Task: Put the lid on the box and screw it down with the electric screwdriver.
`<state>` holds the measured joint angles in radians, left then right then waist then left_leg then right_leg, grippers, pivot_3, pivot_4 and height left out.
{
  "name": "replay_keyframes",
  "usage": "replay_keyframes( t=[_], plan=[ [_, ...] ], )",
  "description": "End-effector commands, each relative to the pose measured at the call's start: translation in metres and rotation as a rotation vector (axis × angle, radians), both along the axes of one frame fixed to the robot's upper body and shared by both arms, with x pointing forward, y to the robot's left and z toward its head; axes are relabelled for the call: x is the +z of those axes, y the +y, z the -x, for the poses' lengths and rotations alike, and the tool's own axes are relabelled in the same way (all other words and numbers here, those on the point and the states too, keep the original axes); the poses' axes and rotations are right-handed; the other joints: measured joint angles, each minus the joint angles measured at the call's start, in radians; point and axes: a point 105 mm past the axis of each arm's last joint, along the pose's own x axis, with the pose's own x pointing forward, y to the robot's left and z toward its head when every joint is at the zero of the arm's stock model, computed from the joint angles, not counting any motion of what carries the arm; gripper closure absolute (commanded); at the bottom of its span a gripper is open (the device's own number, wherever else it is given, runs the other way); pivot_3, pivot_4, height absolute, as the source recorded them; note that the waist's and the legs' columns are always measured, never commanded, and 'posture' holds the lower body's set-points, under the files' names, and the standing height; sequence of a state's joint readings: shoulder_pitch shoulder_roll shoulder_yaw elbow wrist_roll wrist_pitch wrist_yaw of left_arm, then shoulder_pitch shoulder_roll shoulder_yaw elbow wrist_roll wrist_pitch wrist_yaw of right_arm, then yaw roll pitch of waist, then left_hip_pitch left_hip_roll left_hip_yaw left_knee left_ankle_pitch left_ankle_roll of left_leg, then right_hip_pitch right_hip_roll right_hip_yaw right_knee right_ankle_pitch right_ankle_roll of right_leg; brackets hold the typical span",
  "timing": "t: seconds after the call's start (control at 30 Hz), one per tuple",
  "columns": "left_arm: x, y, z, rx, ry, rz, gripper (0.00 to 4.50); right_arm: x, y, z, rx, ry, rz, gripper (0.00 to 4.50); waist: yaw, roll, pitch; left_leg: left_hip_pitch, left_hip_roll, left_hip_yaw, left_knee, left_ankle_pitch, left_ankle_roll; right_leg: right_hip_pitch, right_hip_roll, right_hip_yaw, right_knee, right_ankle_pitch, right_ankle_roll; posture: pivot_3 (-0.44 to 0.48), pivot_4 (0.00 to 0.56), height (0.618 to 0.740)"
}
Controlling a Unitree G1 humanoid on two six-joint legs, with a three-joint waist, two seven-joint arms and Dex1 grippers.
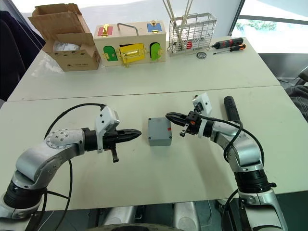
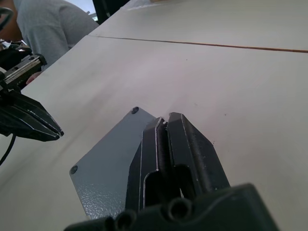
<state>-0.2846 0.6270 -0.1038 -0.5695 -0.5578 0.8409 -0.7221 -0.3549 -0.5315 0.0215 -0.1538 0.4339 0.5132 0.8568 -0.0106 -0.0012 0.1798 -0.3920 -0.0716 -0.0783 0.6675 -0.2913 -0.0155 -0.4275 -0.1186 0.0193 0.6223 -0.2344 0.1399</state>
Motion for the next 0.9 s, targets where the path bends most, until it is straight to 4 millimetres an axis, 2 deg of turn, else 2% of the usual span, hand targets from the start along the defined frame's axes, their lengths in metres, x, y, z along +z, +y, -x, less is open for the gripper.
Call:
replay_keyframes(
  t=[0.03,0.37,0.47,0.53,0.6,0.73,0.8,0.9],
  plan=[
    [0.009,-0.005,0.002,-0.022,-0.044,0.009,4.5,0.009,-0.002,-0.002,-0.008,-0.04,-0.001,4.44,0.0,0.0,0.0,0.0,0.0,0.0,0.0,0.0,0.0,0.0,0.0,0.0,0.0,0.0,0.0,0.0,0.15,0.734],
    [0.009,-0.006,0.002,-0.023,-0.044,0.01,4.5,-0.001,0.0,-0.003,0.008,-0.044,0.048,4.44,0.0,0.0,0.0,0.0,0.0,0.0,0.0,0.0,0.0,0.0,0.0,0.0,0.0,0.0,0.0,0.0,0.15,0.734],
    [0.009,-0.007,0.002,-0.022,-0.044,0.012,4.5,-0.002,0.0,-0.003,0.013,-0.049,0.063,3.51,0.0,0.0,0.0,0.0,0.0,0.0,0.0,0.0,0.0,0.0,0.0,0.0,0.0,0.0,0.0,0.0,0.15,0.734],
    [0.009,-0.007,0.002,-0.022,-0.044,0.013,4.5,-0.001,-0.001,-0.003,0.012,-0.051,0.064,2.67,0.0,0.0,0.0,0.0,0.0,0.0,0.0,0.0,0.0,0.0,0.0,0.0,0.0,0.0,0.0,0.0,0.15,0.734],
    [0.009,-0.008,0.002,-0.022,-0.045,0.016,4.5,0.001,-0.003,-0.002,0.013,-0.058,0.065,1.61,0.0,0.0,0.0,0.0,0.0,0.0,0.0,0.0,0.0,0.0,0.0,0.0,0.0,0.0,0.0,0.0,0.15,0.734],
    [0.018,-0.012,-0.001,-0.029,-0.046,0.091,4.5,0.022,-0.015,-0.003,-0.029,-0.128,0.088,0.13,0.004,0.0,0.0,0.0,0.0,0.0,0.0,0.0,0.0,0.0,0.0,0.0,0.0,0.0,0.0,0.0,0.15,0.734],
    [0.025,-0.016,-0.003,-0.049,-0.056,0.125,4.5,0.047,-0.037,-0.007,-0.134,-0.143,0.057,0.05,0.005,0.0,0.0,0.0,0.0,0.0,0.0,0.0,0.0,0.0,0.0,0.0,0.0,0.0,0.0,0.0,0.15,0.734],
    [0.032,-0.022,-0.003,-0.085,-0.064,0.149,4.5,0.071,-0.059,-0.005,-0.219,-0.135,0.042,0.05,0.004,0.0,0.0,0.0,0.0,0.0,0.0,0.0,0.0,0.0,0.0,0.0,0.0,0.0,0.0,0.0,0.15,0.734]
  ],
)
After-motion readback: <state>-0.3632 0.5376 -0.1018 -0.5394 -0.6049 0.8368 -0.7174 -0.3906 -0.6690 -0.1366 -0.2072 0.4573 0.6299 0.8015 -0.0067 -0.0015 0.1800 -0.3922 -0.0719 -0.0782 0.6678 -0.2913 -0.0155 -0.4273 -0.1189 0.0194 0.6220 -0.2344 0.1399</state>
